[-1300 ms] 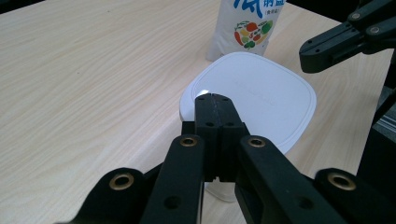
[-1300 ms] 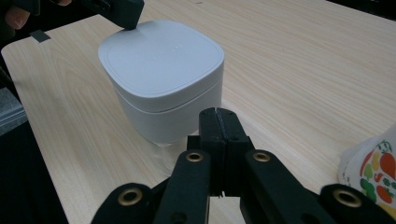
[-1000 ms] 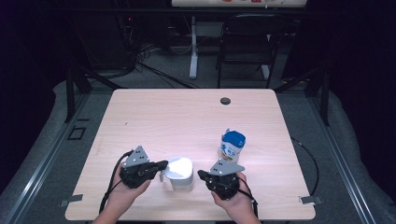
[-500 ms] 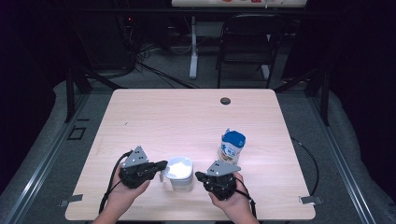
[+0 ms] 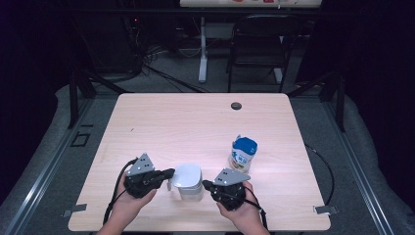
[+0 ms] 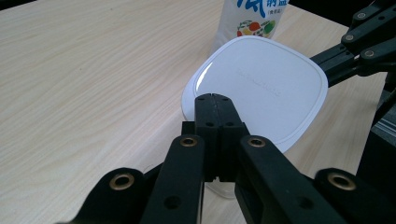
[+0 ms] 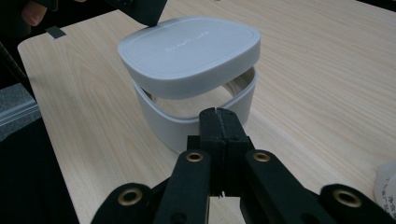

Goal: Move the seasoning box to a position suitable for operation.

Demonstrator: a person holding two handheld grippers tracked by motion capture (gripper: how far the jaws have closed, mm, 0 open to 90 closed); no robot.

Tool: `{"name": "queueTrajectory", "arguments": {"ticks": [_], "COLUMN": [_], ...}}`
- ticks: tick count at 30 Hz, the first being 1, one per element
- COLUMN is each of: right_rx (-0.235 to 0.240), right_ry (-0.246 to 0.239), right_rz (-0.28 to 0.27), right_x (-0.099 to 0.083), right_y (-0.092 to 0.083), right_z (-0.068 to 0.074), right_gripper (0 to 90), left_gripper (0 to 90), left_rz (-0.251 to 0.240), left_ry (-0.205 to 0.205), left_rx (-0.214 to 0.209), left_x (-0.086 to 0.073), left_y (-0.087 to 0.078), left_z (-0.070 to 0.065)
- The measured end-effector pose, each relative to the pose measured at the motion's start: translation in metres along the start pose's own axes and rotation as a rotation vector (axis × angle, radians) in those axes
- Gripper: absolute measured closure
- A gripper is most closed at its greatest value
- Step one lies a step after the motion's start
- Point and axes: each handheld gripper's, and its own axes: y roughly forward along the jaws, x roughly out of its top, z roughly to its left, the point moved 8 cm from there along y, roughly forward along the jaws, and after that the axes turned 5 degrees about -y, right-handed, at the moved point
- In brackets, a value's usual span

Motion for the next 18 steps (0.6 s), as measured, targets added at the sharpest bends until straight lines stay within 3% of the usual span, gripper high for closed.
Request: {"name": "queueTrajectory", "arguments": {"ticks": [18], "right_rx": [0.006], "right_ry": [-0.009], "right_rz": [-0.023], "right_x": [0.0067], "right_y": [0.0], "right_z": [0.0048], "right_gripper": [90.0], "left_gripper": [90.0], "left_rz": [0.003], "left_ry": [-0.001], "left_rx": [0.004], "left_x": [-0.0008], "left_y": [-0.0008], "left_z": [0.0003]}}
